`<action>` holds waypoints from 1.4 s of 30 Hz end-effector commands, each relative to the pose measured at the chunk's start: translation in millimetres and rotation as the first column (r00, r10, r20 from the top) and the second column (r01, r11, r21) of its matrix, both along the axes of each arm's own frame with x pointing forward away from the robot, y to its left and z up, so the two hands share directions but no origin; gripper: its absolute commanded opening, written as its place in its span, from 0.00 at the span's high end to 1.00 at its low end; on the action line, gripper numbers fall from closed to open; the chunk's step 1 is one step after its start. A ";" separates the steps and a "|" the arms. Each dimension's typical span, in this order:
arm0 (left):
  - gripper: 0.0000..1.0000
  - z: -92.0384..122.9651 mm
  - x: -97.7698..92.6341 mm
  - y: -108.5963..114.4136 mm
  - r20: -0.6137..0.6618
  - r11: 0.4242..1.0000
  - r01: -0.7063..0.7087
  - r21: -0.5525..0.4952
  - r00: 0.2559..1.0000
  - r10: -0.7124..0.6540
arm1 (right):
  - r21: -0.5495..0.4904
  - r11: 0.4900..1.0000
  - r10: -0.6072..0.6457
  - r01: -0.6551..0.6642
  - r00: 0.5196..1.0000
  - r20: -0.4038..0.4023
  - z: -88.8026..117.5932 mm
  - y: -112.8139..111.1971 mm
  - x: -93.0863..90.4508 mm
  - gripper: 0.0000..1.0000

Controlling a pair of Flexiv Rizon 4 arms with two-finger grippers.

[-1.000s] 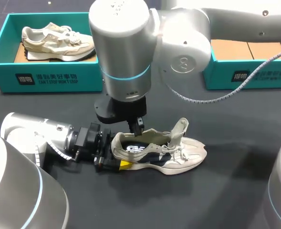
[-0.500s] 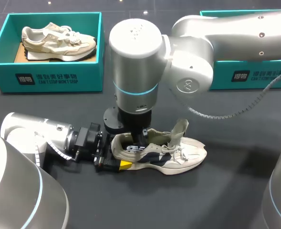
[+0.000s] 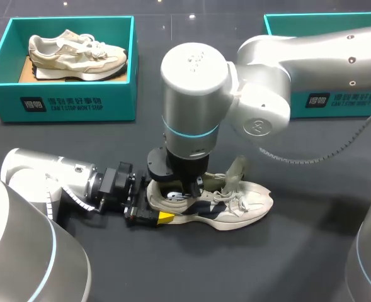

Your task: Take the shoe out of the shoebox, open the shoe tongue, remove and reinsert the insole, then place the shoe into the shoebox

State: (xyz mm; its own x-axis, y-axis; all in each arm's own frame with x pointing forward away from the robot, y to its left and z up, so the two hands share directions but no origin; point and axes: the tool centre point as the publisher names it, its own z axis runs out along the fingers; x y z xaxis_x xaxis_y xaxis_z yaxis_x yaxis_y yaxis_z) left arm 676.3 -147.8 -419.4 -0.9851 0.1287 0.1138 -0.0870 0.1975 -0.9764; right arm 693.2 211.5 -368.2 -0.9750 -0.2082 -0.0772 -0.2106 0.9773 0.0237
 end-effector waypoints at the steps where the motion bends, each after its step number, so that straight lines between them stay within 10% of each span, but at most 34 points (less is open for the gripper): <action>1: 1.00 -2.4 1.1 0.0 0.000 1.000 0.000 0.000 1.000 0.000 | 0.016 0.999 -0.027 0.027 1.000 0.006 -2.0 -14.5 -3.1 1.00; 39: 1.00 -2.4 1.1 0.0 0.000 1.000 0.000 0.000 1.000 0.000 | 0.056 0.966 -0.251 0.254 0.967 -0.053 -21.6 -37.4 0.0 1.00; 42: 1.00 -2.4 1.1 0.0 0.000 1.000 0.000 0.000 1.000 0.000 | 0.060 0.963 -0.260 0.262 0.964 -0.051 -22.0 -38.0 1.4 0.85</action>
